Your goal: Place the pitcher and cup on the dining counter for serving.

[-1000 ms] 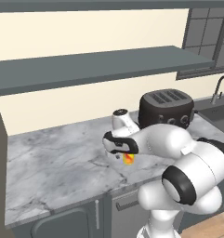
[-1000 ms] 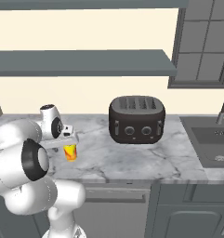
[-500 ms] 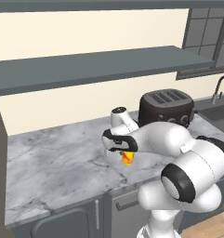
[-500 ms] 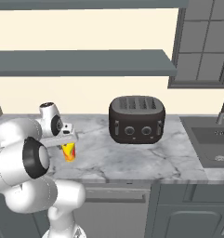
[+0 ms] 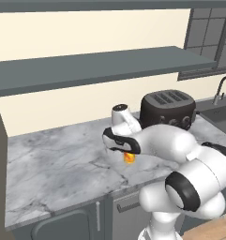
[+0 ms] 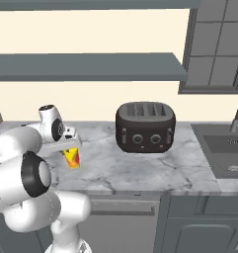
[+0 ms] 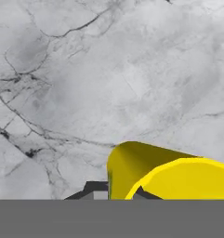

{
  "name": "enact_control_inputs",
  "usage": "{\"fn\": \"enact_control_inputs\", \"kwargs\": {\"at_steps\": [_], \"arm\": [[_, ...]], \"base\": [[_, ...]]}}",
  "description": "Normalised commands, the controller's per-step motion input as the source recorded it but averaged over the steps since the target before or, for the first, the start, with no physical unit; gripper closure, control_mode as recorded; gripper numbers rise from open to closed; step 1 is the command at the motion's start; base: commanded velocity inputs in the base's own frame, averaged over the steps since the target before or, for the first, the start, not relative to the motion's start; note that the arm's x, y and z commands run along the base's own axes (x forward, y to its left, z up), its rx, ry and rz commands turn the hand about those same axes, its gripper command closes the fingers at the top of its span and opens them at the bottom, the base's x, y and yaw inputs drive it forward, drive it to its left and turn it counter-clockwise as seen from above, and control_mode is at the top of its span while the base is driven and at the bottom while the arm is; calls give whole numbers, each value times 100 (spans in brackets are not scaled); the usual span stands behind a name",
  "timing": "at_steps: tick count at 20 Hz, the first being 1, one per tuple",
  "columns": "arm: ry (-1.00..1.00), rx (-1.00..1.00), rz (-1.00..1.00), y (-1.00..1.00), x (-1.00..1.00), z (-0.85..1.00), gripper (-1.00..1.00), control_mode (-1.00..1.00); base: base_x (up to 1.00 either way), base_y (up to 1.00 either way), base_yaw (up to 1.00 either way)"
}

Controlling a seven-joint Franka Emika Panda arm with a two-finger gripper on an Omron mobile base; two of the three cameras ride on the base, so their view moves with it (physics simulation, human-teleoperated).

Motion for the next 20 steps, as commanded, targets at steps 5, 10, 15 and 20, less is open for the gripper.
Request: {"fn": "enact_control_inputs", "kwargs": {"at_steps": [5,10,15,20], "arm": [[-18,0,0,0,-22,61,100,-100],[-17,0,0,0,-34,58,100,-100],[-14,1,7,-14,-55,47,100,-100],[-1,1,5,-9,-12,8,100,100]], "base": [[0,0,0],[0,0,0],[0,0,0],[-63,-46,47]]}}
